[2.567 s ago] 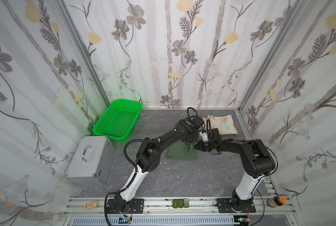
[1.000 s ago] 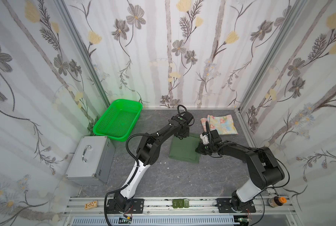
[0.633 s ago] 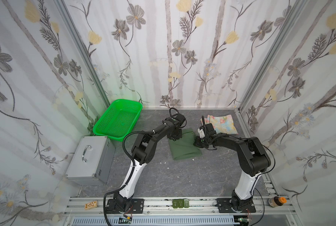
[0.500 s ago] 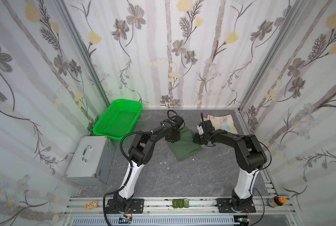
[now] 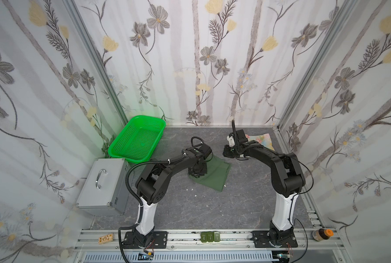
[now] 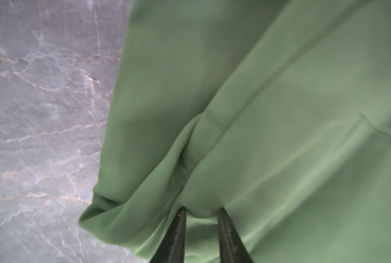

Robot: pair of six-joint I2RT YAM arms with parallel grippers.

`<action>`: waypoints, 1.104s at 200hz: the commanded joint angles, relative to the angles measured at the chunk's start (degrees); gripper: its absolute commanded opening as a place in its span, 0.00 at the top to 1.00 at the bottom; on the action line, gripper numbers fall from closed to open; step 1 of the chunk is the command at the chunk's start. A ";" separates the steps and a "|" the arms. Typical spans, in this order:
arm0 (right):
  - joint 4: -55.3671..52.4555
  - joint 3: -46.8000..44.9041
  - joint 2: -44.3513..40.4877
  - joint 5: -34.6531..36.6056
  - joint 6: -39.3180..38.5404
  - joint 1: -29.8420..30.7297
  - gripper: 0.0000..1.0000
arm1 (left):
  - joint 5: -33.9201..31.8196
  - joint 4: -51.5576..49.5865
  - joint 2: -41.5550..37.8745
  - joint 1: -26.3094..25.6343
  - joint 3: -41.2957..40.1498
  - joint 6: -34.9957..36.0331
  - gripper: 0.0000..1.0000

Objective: Fold and stack skirts
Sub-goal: Rotate the skirt at the center of the table.

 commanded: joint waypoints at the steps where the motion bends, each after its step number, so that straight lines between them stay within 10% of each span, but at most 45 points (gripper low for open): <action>1: 0.73 -5.02 -7.09 -0.58 -0.79 1.34 0.87 | -1.90 0.95 -2.21 0.50 1.89 -0.95 0.71; 99: 10.59 -23.26 -10.69 -3.97 5.62 6.66 0.87 | -0.16 1.12 11.94 2.05 17.81 6.32 0.71; 221: 5.16 -11.88 -0.80 -2.47 -0.59 1.80 0.90 | -2.39 3.02 3.17 4.39 1.64 2.26 0.72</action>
